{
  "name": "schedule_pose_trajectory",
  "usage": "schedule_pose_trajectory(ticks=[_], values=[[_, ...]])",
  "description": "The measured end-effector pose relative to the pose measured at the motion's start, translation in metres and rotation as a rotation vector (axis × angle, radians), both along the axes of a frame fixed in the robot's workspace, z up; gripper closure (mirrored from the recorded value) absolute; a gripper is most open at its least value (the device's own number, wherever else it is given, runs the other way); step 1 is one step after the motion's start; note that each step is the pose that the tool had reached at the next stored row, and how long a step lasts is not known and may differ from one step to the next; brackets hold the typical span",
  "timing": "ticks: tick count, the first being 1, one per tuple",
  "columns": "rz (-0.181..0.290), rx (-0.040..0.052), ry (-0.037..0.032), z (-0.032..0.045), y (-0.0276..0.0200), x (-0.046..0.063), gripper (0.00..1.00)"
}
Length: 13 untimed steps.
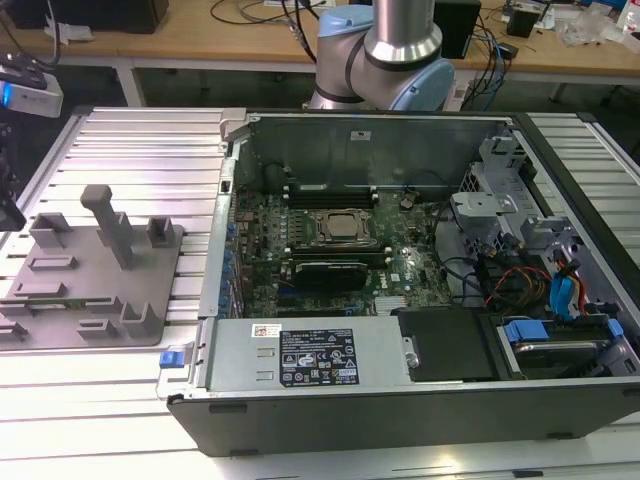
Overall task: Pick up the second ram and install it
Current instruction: 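Pick up the second ram and move it above second insertion slot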
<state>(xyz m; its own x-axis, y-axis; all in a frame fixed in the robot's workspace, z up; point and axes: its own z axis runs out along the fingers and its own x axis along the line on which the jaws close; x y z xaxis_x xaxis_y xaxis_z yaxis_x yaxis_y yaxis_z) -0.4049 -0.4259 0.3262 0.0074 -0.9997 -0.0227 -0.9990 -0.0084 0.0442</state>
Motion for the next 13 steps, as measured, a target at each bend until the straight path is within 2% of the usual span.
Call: schedule_pose_trajectory(ticks=[5,13], values=[[-0.031,-0.0002,0.0003,-0.0164,0.0000,0.000,0.92],[-0.035,-0.0002,-0.0003,-0.0328,-0.0012,0.000,0.92]])
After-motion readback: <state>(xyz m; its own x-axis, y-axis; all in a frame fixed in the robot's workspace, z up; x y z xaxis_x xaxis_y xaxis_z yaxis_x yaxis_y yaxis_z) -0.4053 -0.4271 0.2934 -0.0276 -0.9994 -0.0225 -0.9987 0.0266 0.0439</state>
